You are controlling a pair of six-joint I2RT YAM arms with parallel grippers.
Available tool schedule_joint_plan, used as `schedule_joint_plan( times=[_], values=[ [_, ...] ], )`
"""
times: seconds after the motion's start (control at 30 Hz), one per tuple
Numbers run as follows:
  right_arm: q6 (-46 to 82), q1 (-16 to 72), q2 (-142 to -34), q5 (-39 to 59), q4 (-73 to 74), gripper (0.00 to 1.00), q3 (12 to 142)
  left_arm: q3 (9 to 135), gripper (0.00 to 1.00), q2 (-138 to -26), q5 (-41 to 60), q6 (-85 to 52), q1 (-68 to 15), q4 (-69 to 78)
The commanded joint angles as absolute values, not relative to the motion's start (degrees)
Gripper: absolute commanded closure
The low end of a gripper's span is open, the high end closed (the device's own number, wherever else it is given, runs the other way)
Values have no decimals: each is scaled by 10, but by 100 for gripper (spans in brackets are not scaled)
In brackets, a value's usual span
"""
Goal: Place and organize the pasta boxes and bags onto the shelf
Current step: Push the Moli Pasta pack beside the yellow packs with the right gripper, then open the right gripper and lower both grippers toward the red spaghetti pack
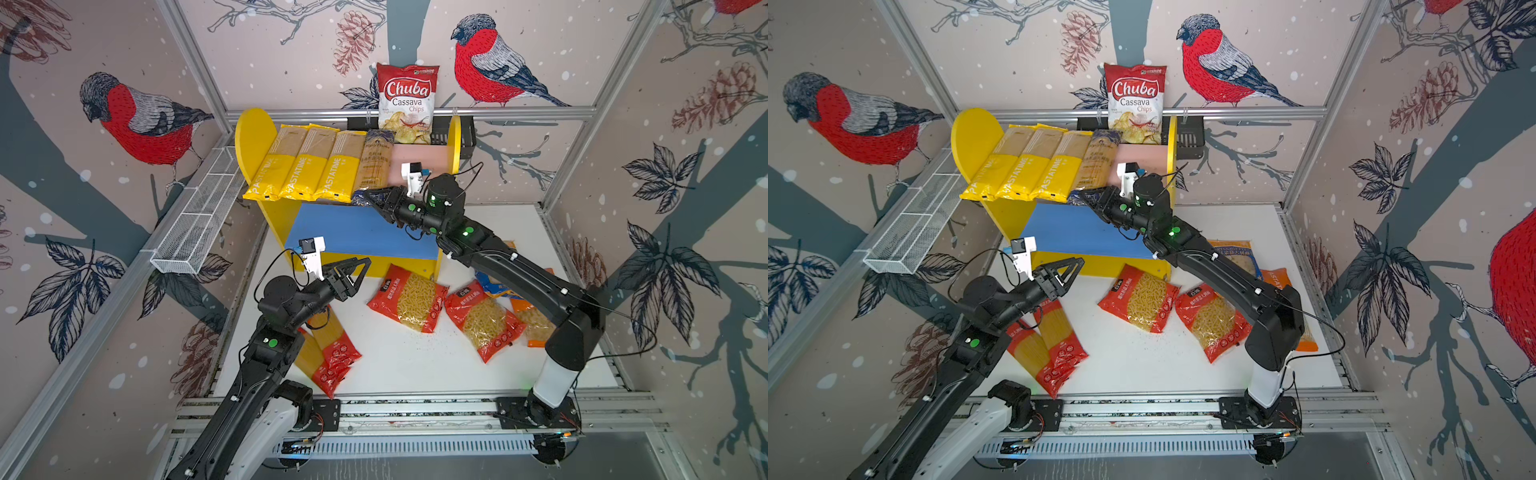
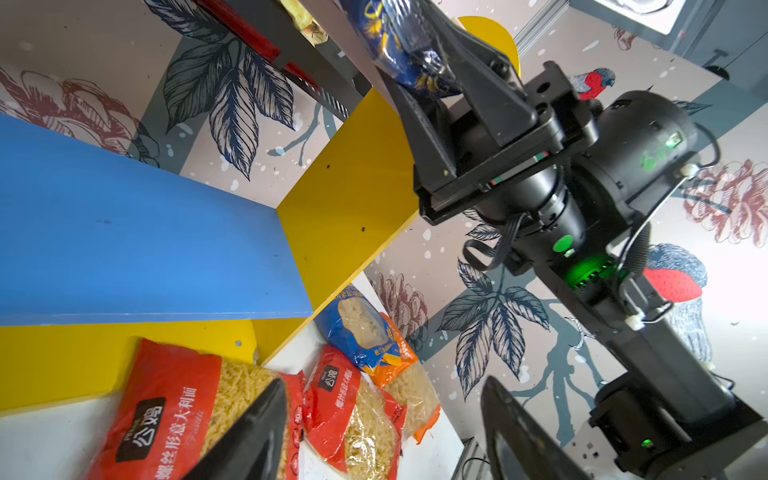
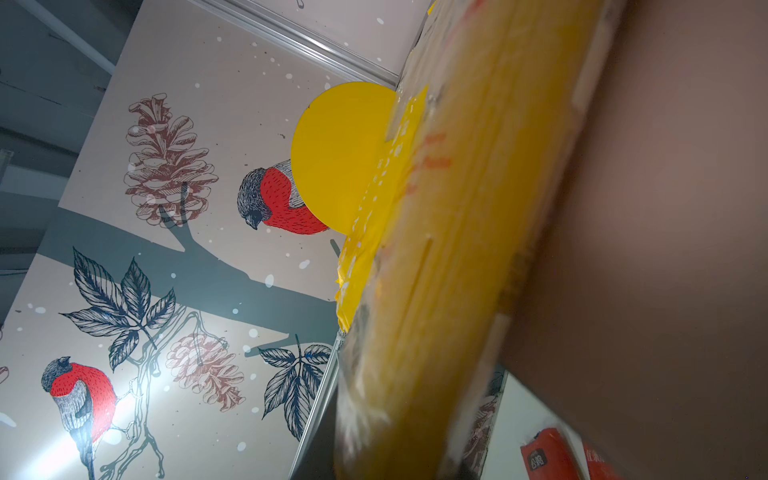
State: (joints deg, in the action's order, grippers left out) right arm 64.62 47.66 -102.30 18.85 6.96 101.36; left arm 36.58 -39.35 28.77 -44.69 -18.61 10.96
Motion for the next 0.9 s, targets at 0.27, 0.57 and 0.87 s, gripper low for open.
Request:
schedule_joint_plan(
  times=[0.27, 0.57, 0.87],
  values=[
    [612, 476, -1003, 213, 93, 51, 990, 361, 27, -397, 297, -450, -185, 138],
    [555, 499, -936, 200, 107, 36, 892, 355, 27, -403, 287, -441, -185, 126],
    [501, 558, -866, 146, 122, 39, 741, 336, 29, -388, 196, -421, -185, 26]
  ],
)
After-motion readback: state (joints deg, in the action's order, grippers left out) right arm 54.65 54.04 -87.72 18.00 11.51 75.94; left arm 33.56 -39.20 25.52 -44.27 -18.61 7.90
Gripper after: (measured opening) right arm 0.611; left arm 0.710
